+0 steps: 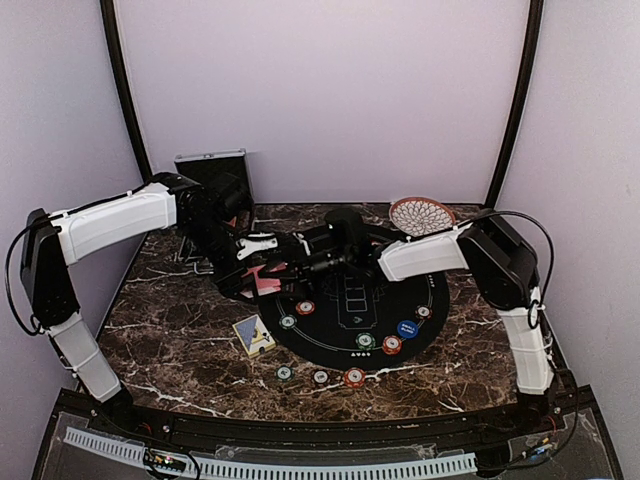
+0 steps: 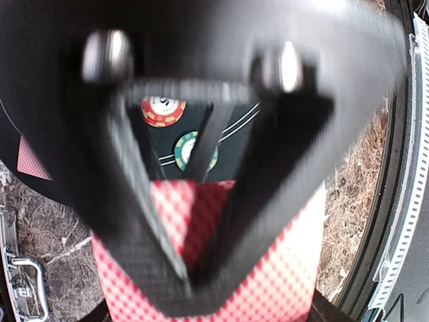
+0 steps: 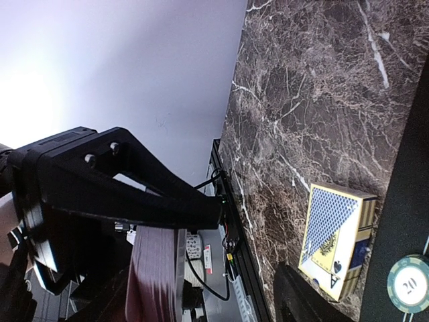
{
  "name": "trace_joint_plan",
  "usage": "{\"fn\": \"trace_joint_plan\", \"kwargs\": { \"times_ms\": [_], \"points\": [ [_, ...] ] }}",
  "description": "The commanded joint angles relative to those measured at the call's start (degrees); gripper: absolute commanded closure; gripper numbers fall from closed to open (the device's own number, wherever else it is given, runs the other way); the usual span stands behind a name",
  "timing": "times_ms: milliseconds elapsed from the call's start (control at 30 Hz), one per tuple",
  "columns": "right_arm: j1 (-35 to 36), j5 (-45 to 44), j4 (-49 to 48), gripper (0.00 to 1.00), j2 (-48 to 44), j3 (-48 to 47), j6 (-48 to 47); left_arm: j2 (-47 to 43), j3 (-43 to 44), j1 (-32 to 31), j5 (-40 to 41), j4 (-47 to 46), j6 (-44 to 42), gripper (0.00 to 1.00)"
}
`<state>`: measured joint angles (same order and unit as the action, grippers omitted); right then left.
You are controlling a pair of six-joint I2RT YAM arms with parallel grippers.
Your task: Distribute texas hold em gaming equipment
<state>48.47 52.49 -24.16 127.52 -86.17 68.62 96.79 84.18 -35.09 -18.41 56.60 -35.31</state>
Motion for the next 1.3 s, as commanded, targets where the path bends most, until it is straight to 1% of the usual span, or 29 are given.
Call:
{"fn": "trace_joint_plan", "kwargs": {
  "times_ms": [0,233,500,600,900,1000,1100,1167,1200,1233,1267],
  "points": [
    [-0.98,-1.61,2.32,0.35,-2.16,3.75,-1.84,-1.74,1.54,0.11,-1.59,0.24,0.02,1.00],
    [-1.09,-1.25,-1.45,0.48,-4.71,5.98,0.39,-1.72,1.38,0.10,-1.41,0.18,0.13,1.00],
    [-1.76,-1.42,-4.77,0.71,-8.21,8.47,3.59,-1.91,0.74,0.11,-1.01,0.11,0.11,1.00],
    [-2.10,-1.93,-5.42,0.78,-9.28,9.43,4.72,-2.05,0.18,0.11,-0.84,-0.14,-0.12,1.00],
    [-3.54,-2.26,-4.99,0.90,-11.98,11.90,4.85,-2.49,-0.67,0.11,-0.36,-0.43,-0.20,1.00],
    [-3.64,-1.99,-6.97,0.94,-12.37,12.66,6.39,-2.49,-0.85,0.11,-0.33,-0.47,-0.20,1.00],
    [-3.64,-1.42,-11.71,0.95,-12.43,13.74,9.69,-2.50,-0.95,0.11,-0.36,-0.52,-0.20,1.00],
    [-3.64,-1.10,-13.40,0.93,-12.31,14.13,11.12,-2.51,-0.95,0.11,-0.38,-0.48,-0.24,1.00],
    [-3.58,-1.08,-13.69,0.90,-12.22,14.25,11.30,-2.54,-0.95,0.11,-0.39,-0.45,-0.26,1.00],
    [-3.56,-1.00,-13.79,0.80,-12.17,14.27,11.39,-2.50,-0.95,0.11,-0.39,-0.44,-0.26,1.00],
    [-3.49,-0.87,-13.83,0.73,-12.01,14.34,11.36,-2.56,-0.95,0.11,-0.37,-0.46,-0.26,1.00]
  ]
}}
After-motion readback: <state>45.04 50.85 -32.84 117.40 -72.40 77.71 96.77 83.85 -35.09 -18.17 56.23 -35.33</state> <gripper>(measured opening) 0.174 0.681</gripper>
